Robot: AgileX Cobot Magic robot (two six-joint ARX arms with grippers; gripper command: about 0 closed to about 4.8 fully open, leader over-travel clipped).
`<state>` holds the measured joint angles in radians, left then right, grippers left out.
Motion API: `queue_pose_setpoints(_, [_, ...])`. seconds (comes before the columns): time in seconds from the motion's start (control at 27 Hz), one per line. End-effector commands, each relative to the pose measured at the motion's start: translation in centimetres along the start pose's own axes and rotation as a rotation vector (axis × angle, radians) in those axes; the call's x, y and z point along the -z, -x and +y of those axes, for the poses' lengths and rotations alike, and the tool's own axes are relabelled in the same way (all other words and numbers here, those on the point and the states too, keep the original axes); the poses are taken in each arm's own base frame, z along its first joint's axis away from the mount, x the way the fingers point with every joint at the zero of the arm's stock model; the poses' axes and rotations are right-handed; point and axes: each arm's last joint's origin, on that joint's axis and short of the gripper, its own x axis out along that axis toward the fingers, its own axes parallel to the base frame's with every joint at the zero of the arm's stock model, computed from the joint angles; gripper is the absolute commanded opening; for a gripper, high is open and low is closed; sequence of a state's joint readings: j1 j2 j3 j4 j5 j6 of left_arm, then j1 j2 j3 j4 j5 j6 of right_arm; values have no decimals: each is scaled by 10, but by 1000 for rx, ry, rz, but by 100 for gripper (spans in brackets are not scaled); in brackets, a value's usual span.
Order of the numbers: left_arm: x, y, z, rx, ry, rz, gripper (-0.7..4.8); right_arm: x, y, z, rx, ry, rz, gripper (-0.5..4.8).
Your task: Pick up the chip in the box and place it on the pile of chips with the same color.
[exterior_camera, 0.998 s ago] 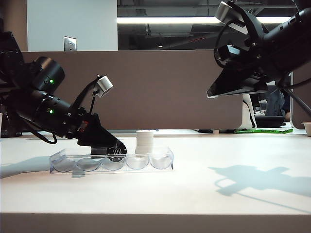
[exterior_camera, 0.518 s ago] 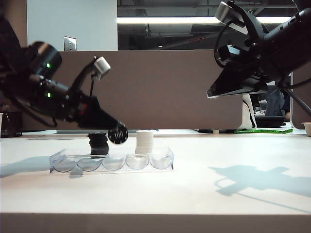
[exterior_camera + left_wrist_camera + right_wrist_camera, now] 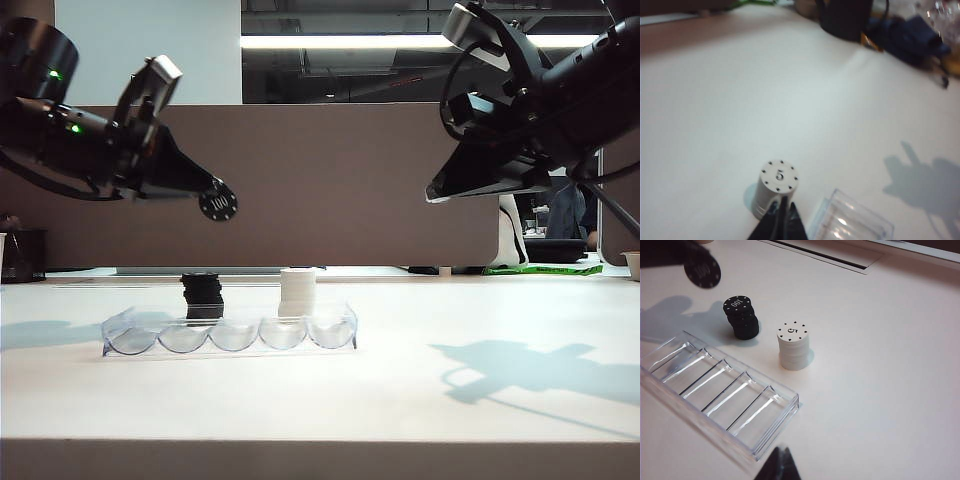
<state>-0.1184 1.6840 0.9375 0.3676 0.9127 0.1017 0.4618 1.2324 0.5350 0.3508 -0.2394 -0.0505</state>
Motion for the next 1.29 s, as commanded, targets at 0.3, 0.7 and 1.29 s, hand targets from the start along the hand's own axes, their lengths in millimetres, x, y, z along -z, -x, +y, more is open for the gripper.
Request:
queue_pose_setpoints(0.3, [-6,42,34,-187,444,-138,-6,-3,0,0,-2,8,-19,-6])
queue_pose_setpoints(0.7, [28,26,61,-184,741,-183,-6,-3,0,0,-2,7,-19,-6])
queue_pose_setpoints(1.29, [47,12,67,-114,821,-178,-6,-3,0,0,-2,7,-19,-6])
